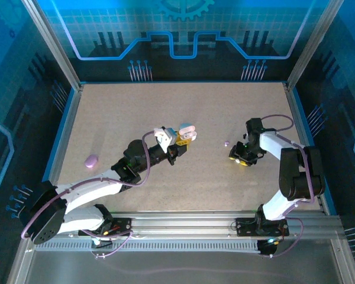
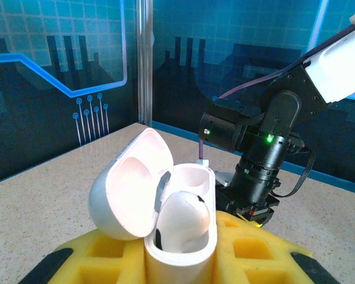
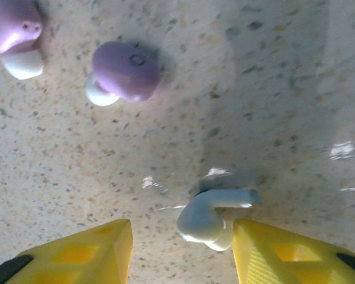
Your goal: Insert the wireless bluetooth earbuds into the charging case
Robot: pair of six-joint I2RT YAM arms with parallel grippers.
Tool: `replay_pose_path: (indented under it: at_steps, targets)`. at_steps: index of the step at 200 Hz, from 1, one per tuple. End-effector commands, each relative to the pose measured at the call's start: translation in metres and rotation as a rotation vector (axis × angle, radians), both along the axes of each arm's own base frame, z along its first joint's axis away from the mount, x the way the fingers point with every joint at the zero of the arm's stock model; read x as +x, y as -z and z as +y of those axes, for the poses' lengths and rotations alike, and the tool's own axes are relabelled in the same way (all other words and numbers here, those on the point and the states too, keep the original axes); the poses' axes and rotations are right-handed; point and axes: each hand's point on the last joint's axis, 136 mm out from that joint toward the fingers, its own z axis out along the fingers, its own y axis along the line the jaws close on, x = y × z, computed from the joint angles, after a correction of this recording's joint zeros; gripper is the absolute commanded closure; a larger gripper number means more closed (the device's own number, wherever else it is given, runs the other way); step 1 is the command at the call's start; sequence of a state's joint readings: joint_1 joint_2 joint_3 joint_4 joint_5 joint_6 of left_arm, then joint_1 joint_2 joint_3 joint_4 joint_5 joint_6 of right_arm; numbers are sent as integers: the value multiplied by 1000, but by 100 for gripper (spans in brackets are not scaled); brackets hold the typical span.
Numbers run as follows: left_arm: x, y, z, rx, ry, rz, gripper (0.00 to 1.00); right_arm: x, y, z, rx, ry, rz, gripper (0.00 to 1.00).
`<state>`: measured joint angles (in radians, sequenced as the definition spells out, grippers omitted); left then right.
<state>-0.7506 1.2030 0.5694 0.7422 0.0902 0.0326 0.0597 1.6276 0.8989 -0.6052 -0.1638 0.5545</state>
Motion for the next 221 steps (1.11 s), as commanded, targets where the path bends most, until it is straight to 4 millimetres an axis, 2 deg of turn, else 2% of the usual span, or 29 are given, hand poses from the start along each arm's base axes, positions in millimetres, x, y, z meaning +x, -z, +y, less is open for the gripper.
replay_pose_path:
  at_steps: [1, 26, 69, 88, 120, 163, 221]
  targets:
    - [2, -10, 0, -16, 0, -26, 76, 3, -11, 20, 72, 8, -4, 51]
    - [1, -11, 1, -13, -1, -24, 76, 3, -27, 29, 81, -5, -33, 50]
    - [0, -13, 1, -13, 7, -26, 76, 21, -47, 3, -89, -92, -148, 49]
    - [-3, -11, -3, -12, 34, -10, 76, 31, -38, -8, -109, -99, -146, 49]
    - [-12, -7, -16, -16, 130, 54, 76, 35, -23, -7, -60, -92, -96, 49]
    - [-17, -1, -30, -31, 216, 112, 76, 24, -7, -4, -32, -70, -15, 47]
    - [-17, 1, -30, -16, 215, 109, 76, 1, 1, -2, -8, -22, 47, 46]
